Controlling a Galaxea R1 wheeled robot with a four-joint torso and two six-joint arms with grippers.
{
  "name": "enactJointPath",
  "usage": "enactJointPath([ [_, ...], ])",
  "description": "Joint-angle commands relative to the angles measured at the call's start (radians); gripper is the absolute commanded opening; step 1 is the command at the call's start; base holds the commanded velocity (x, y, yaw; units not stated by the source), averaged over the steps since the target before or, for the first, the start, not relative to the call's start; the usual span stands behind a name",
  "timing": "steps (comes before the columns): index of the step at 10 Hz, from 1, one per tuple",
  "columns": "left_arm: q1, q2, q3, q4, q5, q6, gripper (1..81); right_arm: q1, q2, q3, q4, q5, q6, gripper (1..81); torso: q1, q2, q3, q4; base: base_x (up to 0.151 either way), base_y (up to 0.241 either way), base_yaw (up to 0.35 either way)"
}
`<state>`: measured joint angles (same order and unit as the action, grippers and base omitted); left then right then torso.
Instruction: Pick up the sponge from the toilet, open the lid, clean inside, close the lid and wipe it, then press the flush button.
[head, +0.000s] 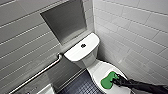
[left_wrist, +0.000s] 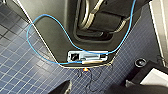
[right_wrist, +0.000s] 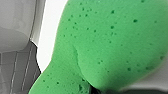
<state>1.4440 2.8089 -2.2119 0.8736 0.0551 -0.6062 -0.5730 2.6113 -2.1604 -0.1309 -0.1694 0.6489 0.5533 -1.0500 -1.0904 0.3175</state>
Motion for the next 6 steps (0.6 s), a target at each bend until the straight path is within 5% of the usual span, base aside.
enactJointPath([
  [1, 0.034, -0.023, 0.006, 0.011, 0.06, 0.0, 81.1, -0.044, -0.182, 0.14, -0.01, -0.017, 0.006, 1.0, 0.0, 0.0, 0.0, 0.0, 0.0, 0.0, 0.0],
  [6, 0.034, -0.026, 0.004, 0.013, 0.04, 0.0, 81.1, -0.199, -0.395, 0.335, 0.003, 0.102, 0.008, 1.0, 0.0, 0.0, 0.0, 0.0, 0.0, 0.0, 0.0],
])
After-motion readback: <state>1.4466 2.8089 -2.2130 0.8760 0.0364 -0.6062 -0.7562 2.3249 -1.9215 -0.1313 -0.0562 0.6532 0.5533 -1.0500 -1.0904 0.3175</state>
